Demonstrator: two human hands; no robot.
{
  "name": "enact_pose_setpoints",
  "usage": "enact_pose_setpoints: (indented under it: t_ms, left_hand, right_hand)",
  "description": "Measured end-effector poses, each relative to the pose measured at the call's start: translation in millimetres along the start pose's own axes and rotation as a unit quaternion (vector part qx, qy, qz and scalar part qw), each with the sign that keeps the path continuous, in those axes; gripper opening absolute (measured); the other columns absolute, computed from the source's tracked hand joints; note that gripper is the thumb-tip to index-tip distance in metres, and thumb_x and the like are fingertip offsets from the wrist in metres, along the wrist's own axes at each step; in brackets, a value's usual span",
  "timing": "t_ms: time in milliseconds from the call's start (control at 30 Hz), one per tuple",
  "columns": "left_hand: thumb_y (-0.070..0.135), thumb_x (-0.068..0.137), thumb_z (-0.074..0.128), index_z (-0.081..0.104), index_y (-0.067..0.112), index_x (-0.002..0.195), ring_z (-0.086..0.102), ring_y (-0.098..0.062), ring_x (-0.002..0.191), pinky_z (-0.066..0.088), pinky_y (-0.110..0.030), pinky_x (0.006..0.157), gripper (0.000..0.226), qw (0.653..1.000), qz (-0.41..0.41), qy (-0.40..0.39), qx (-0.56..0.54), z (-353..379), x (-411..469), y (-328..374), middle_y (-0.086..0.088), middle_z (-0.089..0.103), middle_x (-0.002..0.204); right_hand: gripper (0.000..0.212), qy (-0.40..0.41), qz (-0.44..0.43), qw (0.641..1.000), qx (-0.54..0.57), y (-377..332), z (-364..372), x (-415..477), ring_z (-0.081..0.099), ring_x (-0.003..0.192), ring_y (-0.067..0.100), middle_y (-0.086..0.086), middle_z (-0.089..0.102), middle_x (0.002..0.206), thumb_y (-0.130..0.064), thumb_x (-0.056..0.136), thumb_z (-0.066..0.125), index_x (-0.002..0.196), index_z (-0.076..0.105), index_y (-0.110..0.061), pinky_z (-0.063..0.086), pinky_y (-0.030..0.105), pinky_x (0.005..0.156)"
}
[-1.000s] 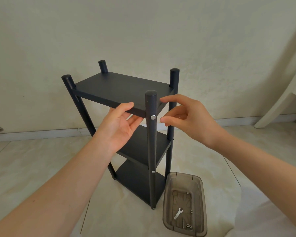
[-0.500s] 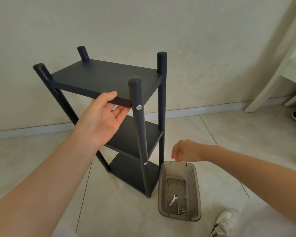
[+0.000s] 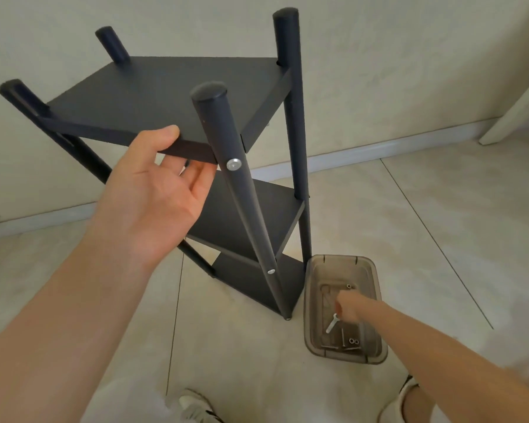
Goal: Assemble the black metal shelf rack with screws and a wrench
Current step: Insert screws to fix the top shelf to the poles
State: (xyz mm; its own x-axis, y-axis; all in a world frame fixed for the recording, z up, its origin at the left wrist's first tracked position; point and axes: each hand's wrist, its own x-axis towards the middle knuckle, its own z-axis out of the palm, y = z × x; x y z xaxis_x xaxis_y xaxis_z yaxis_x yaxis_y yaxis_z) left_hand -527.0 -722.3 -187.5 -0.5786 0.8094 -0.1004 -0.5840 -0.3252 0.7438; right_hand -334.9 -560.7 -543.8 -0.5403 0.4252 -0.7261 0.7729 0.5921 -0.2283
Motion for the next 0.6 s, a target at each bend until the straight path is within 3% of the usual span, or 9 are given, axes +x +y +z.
enact_pose_setpoints:
  t_ms: [133,300,367,467,600]
  left_hand:
    - [0.01,0.091,0.061,0.054,0.011,0.096,0.066,-0.023,0.119,0.058,-0.033,0.089,0.009,1.0,0.007,-0.006,0.014,-3,0,1,-0.005,0.066,0.116]
    - [0.012,0.092,0.06,0.056,0.012,0.104,0.066,-0.022,0.119,0.058,-0.031,0.087,0.013,1.0,0.006,-0.012,0.027,-1,2,0,-0.002,0.069,0.117]
    - [0.012,0.093,0.059,0.053,0.012,0.109,0.066,-0.022,0.119,0.058,-0.031,0.087,0.017,1.0,0.004,-0.012,0.029,2,3,-1,-0.002,0.069,0.117]
    - [0.01,0.09,0.061,0.055,0.012,0.102,0.068,-0.021,0.114,0.058,-0.032,0.087,0.014,1.0,0.008,0.002,0.023,6,2,-3,-0.002,0.071,0.1]
    - [0.01,0.091,0.06,0.054,0.011,0.106,0.068,-0.021,0.115,0.058,-0.031,0.086,0.016,1.0,0.007,0.009,0.015,9,1,-3,-0.004,0.068,0.11]
  right_hand:
    - [0.026,-0.024,0.009,0.999,-0.026,7,30,12,0.059,0.09,0.024,0.015,0.063,0.119,-0.009,0.098,0.051,0.122,0.06,-0.003,0.044,0.027,0.074]
    - [0.034,-0.023,0.003,0.995,-0.092,6,47,17,0.059,0.114,0.03,0.014,0.057,0.128,-0.005,0.098,0.049,0.131,0.053,-0.009,0.048,0.035,0.091]
    - [0.036,-0.011,0.006,0.992,-0.123,8,52,20,0.058,0.116,0.029,0.013,0.055,0.13,-0.006,0.099,0.048,0.134,0.051,-0.011,0.048,0.037,0.093]
    - [0.043,-0.004,0.018,0.988,-0.152,9,57,23,0.057,0.119,0.029,0.009,0.054,0.132,-0.006,0.097,0.051,0.139,0.047,-0.015,0.051,0.039,0.094]
    - [0.042,0.007,0.026,0.984,-0.177,9,62,26,0.057,0.121,0.027,0.006,0.055,0.134,-0.004,0.096,0.052,0.137,0.05,-0.015,0.051,0.039,0.096]
